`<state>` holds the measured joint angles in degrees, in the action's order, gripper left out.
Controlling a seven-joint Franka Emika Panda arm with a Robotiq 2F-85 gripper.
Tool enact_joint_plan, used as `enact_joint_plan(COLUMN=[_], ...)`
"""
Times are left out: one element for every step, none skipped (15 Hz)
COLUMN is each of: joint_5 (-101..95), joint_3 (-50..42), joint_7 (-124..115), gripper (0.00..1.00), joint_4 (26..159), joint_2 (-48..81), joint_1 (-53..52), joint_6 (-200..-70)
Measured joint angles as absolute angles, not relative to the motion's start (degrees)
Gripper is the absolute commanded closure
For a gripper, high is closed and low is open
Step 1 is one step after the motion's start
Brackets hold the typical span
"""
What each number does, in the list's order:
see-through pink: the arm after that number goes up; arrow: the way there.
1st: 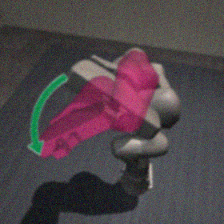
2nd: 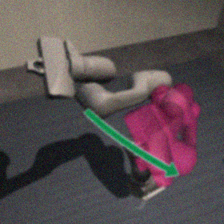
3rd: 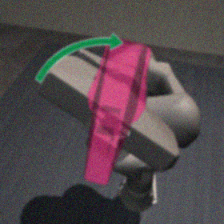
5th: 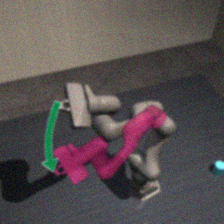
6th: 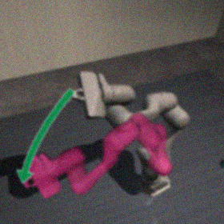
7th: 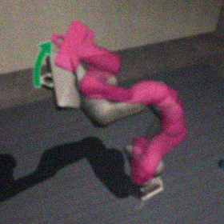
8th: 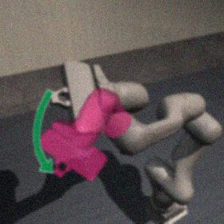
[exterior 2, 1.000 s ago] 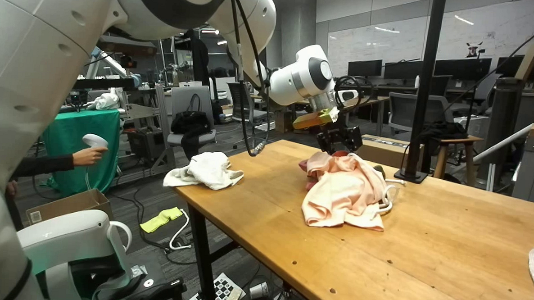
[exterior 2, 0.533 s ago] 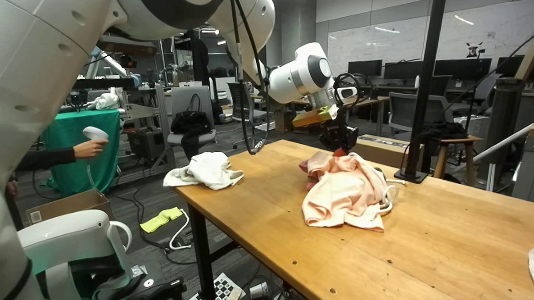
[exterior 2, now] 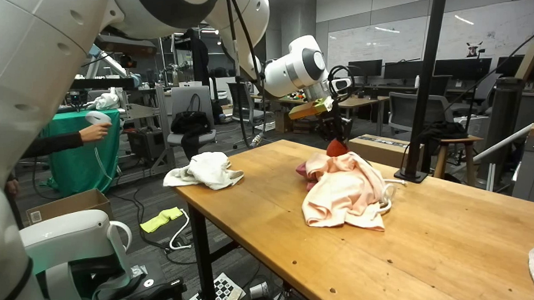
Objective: Separate the items on the table
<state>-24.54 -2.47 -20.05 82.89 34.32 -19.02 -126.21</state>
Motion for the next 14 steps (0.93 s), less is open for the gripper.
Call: enact_joint_plan(joint_5=[-24.5, -24.5, -24.5, -24.5, -24.6, -24.8, -25.4, -25.9, -26.4, -26.9, -27.2, -27.5, -27.8, -28.0], joint_3=[-2.4, -2.3, -2.2, -2.1, -1.9, -1.8, -1.5, -1.2, -0.9, -0.5, -0.1, 0.3, 0.7, 1.1], joint_7=[-20.0, -20.0, -20.0, -20.0, -20.0, -20.0, -20.0, -20.0, -20.0, -20.1, -20.2, -20.4, -20.9, -21.4], gripper=[0.92, 0.92, 0.92, 0.92, 0.92, 0.92, 0.92, 0.92, 0.92, 0.92, 0.92, 0.92, 0.92, 0.92], joint_4=[82.5, 82.1, 81.7, 81.4, 81.2, 81.2, 81.2, 81.2, 81.2, 81.2, 81.2, 81.1, 81.0, 80.8], joint_2=[34.2, 34.1, 33.9, 33.7, 33.3, 32.8, 32.4, 32.0, 31.6, 31.2, 31.0, 30.9, 30.9, 30.9], joint_1=[-19.4, -19.8, -20.3, -20.8, -21.5, -22.1, -22.9, -23.6, -24.4, -25.2, -26.0, -26.7, -27.5, -28.3], joint_6=[-126.2, -126.2, -126.2, -126.1, -126.1, -126.0, -125.8, -125.6, -125.2, -125.0, -124.8, -124.5, -124.3, -124.1])
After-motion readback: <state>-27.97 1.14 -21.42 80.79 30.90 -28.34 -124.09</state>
